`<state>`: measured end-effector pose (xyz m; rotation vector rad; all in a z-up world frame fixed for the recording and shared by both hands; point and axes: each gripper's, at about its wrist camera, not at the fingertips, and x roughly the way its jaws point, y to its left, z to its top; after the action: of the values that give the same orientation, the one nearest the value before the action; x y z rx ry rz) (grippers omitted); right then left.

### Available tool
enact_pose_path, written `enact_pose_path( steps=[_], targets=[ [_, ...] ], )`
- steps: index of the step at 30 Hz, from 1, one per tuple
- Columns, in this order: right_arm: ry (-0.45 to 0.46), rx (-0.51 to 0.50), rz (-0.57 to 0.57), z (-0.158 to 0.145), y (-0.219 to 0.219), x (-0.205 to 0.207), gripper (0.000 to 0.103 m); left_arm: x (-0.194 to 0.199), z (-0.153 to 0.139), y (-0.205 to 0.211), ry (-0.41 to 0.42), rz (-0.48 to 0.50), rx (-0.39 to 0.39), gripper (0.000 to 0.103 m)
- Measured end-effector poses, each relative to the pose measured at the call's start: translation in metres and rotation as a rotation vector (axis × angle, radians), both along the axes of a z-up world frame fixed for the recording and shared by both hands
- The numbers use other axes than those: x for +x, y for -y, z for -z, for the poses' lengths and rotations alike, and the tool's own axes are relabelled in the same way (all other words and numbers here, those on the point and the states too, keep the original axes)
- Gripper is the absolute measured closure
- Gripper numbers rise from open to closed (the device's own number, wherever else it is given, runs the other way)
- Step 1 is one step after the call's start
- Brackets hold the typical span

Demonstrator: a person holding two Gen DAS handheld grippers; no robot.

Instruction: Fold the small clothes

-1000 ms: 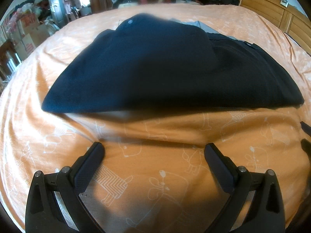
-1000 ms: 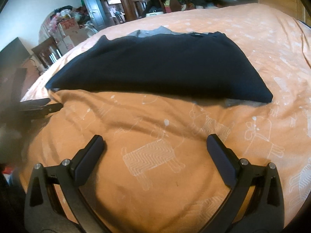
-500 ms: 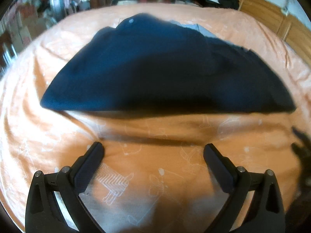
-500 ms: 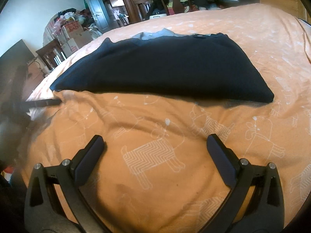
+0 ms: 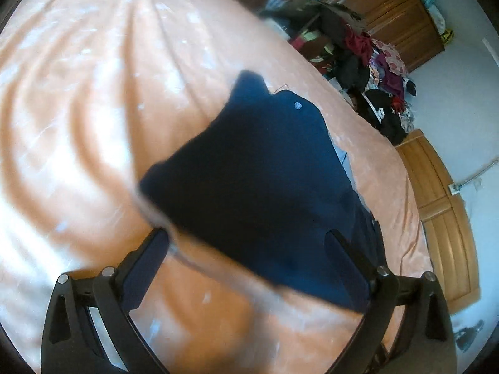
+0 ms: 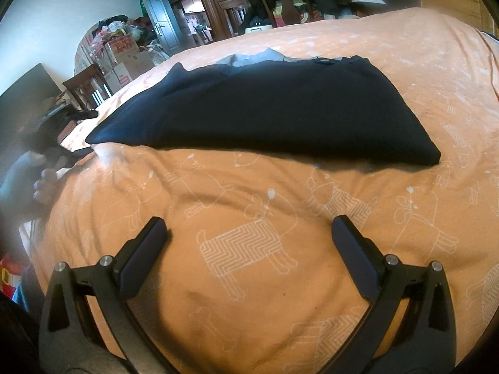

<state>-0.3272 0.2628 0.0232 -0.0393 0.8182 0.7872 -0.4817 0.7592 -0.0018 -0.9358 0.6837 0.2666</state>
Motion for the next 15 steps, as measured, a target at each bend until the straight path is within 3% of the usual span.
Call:
enact_pose_path(
  steps=[6,8,10,12,15],
  targets=[
    [-0.039,-0.084,-0.011,-0.018,-0.01,-0.001,0.001,0.035,-0.002,-0.014,0.013,-0.067,0.014,0.004],
    [-0.1,-0.025,-0.041,-0.039,-0.01,-0.003,0.005,0.039,-0.002,-0.014,0.017,-0.074,0.038,0.013],
    [-0.094,0.007,-0.067,-0.07,-0.019,-0.003,0.005,0.043,-0.003,-0.01,0.04,-0.057,0.057,0.065],
    [-0.053,0.031,-0.104,-0.105,-0.046,0.013,0.004,0.048,-0.005,-0.004,0.044,-0.045,0.108,0.093],
    [-0.05,0.068,-0.178,-0.139,-0.107,0.056,0.004,0.052,-0.023,0.017,0.052,-0.018,0.26,0.098]
  ],
)
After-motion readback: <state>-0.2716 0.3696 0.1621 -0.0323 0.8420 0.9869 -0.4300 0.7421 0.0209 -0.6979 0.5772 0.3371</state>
